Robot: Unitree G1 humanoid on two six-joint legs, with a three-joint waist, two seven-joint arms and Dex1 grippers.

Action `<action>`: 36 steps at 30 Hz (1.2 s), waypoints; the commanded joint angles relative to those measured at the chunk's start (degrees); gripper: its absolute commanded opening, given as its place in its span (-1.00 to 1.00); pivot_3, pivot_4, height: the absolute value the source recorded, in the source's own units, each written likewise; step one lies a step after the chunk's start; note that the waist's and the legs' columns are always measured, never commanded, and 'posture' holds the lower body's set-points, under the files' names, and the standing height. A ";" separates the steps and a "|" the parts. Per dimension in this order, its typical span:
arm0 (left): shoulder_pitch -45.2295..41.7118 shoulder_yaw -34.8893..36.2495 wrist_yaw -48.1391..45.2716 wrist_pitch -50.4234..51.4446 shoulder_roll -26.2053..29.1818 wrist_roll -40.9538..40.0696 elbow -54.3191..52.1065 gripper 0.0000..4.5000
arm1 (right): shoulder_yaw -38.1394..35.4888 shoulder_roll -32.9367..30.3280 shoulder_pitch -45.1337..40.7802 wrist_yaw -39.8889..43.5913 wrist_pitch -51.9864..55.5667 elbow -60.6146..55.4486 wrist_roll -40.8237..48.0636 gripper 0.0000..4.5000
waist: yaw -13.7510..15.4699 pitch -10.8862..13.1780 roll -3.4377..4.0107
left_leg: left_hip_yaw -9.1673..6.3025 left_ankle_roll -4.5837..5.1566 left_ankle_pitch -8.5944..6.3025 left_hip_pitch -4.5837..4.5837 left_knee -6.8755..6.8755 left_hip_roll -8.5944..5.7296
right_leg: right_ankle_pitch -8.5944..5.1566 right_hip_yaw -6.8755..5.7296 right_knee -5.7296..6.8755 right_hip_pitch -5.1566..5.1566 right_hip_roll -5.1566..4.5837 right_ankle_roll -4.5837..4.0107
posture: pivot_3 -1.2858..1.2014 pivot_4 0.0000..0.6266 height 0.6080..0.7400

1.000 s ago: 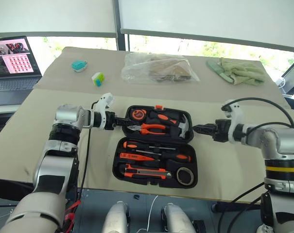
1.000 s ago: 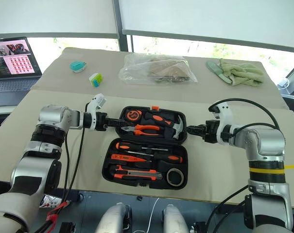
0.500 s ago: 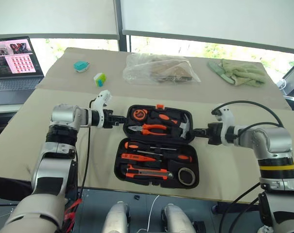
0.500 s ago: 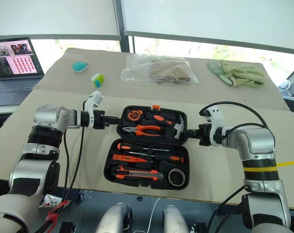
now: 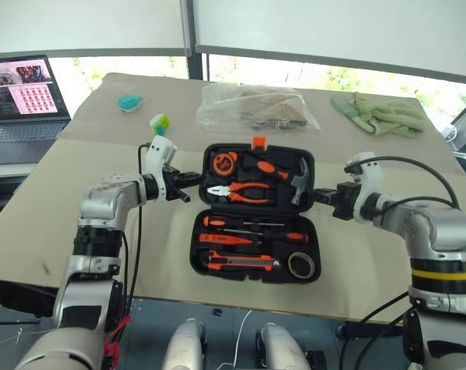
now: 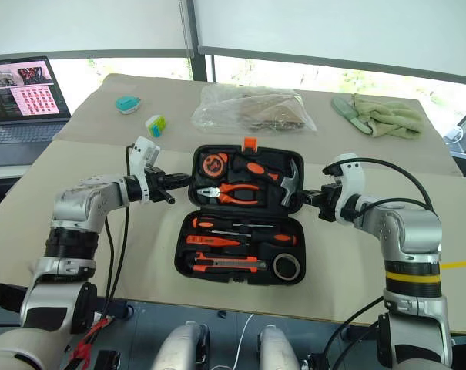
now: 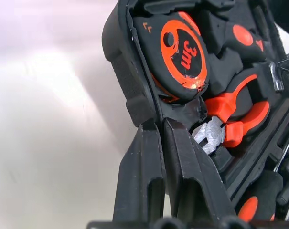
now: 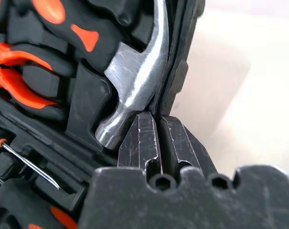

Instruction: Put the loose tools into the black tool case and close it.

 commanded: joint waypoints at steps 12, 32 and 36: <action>14.67 -2.43 13.52 -38.65 -1.18 12.48 -10.80 -1.00 | 5.37 2.06 21.25 -2.74 -53.62 -7.25 -21.62 -0.99 | 0.18 0.00 0.00 | 0.02 0.00 0.00 0.02 0.01 0.01 | 0.00 0.00 0.00 0.01 0.00 0.01 | 0.03 -0.52 1.00; 36.98 11.19 14.97 -29.94 9.72 5.26 -23.77 0.60 | -8.05 -11.81 53.20 4.77 -70.09 -22.20 -15.17 0.62 | -1.03 -0.05 -0.04 | 0.42 -0.08 0.03 0.97 -0.31 0.17 | -0.01 0.34 0.06 0.49 0.03 -0.07 | 0.03 -0.52 1.00; 29.54 8.33 7.66 -24.34 14.23 2.61 -15.34 0.78 | -9.94 -17.20 60.23 12.80 -54.04 -30.36 1.04 0.64 | -0.32 -0.06 -0.10 | 0.42 -0.12 -0.01 1.78 -0.53 0.21 | -0.18 0.24 -0.31 1.33 -0.07 -0.20 | 0.03 -0.52 1.00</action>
